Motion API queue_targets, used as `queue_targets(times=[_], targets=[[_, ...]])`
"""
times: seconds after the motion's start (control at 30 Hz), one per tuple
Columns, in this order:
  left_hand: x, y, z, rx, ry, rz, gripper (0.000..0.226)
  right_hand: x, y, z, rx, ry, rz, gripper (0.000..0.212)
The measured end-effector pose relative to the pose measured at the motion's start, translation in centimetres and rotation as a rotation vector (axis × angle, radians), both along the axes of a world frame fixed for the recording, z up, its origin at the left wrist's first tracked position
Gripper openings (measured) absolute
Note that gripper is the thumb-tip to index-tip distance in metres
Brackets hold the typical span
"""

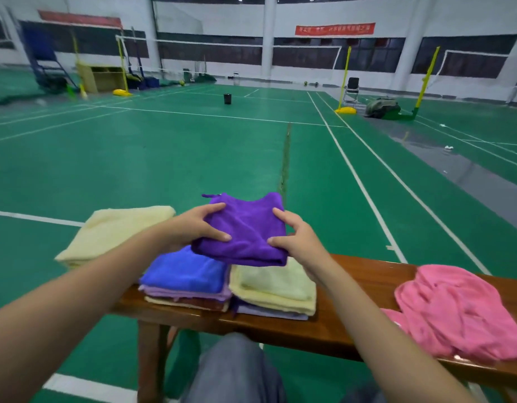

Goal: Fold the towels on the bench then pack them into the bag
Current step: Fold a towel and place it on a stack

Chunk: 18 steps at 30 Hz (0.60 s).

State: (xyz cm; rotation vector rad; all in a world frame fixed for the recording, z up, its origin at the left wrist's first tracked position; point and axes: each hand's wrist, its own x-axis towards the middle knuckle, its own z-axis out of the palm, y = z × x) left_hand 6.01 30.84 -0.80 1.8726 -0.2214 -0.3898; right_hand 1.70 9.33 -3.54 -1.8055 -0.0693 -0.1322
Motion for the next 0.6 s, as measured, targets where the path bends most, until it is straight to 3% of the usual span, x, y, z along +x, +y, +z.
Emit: queue_targets(times=[0.17,0.3,0.37,0.43,0.47,0.53,0.6], targets=[[1.1,7.0,-0.3,0.126,0.001,0.020,0.110,1.2,7.1,-1.3,-0.046,0.019,0.066,0.072],[1.9,9.5,-1.9,0.204,-0.018,0.028,0.093,1.8,9.8,-2.7,-0.116,0.075,0.067,0.072],[2.2,9.8,-3.1,0.430,-0.078,-0.024,0.090,1.9,10.4,-3.8,-0.268,0.111,0.049,0.074],[2.3,9.8,-4.2,0.822,-0.301,-0.089,0.080,1.8,10.4,-4.9,-0.492,0.072,-0.050,0.072],[2.2,9.5,-4.8,0.922,-0.454,-0.081,0.074,1.9,10.3,-5.2,-0.591,0.003,-0.105,0.067],[1.6,8.3,-6.3,0.827,-0.656,-0.001,0.061,2.1,10.3,-5.5,-0.714,-0.149,-0.115,0.060],[0.9,6.6,-8.1,0.638,-0.680,0.061,0.052,2.4,10.7,-6.0,-0.798,-0.196,-0.007,0.060]])
